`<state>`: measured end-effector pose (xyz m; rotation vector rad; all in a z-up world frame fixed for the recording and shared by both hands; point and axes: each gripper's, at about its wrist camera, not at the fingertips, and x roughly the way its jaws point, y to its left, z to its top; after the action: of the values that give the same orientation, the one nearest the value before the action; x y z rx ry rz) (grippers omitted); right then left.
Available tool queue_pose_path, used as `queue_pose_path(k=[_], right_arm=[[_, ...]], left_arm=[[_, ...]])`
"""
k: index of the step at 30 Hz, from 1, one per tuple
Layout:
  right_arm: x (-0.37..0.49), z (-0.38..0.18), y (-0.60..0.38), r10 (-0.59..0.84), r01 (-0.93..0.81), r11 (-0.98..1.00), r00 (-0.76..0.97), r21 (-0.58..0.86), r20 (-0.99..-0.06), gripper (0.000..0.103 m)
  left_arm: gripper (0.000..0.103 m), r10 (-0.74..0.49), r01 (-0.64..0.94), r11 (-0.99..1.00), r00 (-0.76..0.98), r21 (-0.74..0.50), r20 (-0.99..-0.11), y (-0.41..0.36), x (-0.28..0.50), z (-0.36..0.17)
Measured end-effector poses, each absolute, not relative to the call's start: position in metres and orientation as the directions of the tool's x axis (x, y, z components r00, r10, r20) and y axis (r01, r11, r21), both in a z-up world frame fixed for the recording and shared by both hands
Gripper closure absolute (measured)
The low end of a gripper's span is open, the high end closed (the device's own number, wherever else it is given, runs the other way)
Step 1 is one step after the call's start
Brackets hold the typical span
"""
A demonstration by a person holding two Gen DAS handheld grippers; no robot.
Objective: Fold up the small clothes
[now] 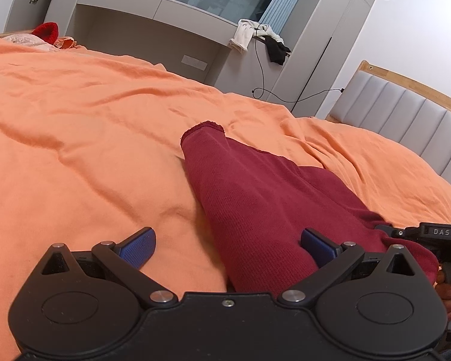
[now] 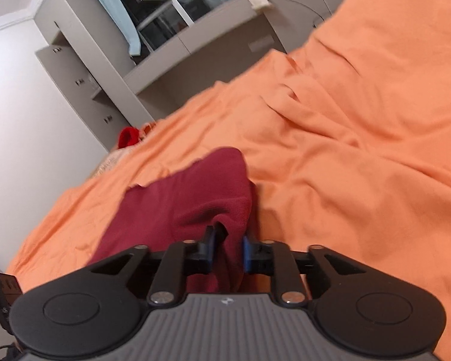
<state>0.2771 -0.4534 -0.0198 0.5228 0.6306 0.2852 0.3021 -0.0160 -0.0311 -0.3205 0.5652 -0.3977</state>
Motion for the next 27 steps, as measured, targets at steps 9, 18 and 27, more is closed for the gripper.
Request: queue_pose_path(k=[9, 18, 27], right_arm=[[0.280, -0.023, -0.475, 0.430, -0.053, 0.730, 0.811, 0.682, -0.397, 0.023], [0.298, -0.043, -0.465, 0.463, -0.032, 0.666, 0.801, 0.746, -0.379, 0.014], [0.302, -0.055, -0.457, 0.494, -0.034, 0.606, 0.800, 0.795, -0.342, 0.014]], left_arm=[[0.000, -0.445, 0.272, 0.877, 0.770, -0.395, -0.457, -0.016, 0.302, -0.031], [0.000, -0.438, 0.266, 0.881, 0.770, -0.390, -0.464, -0.017, 0.301, -0.031], [0.000, -0.439, 0.267, 0.881, 0.769, -0.391, -0.464, -0.017, 0.300, -0.031]])
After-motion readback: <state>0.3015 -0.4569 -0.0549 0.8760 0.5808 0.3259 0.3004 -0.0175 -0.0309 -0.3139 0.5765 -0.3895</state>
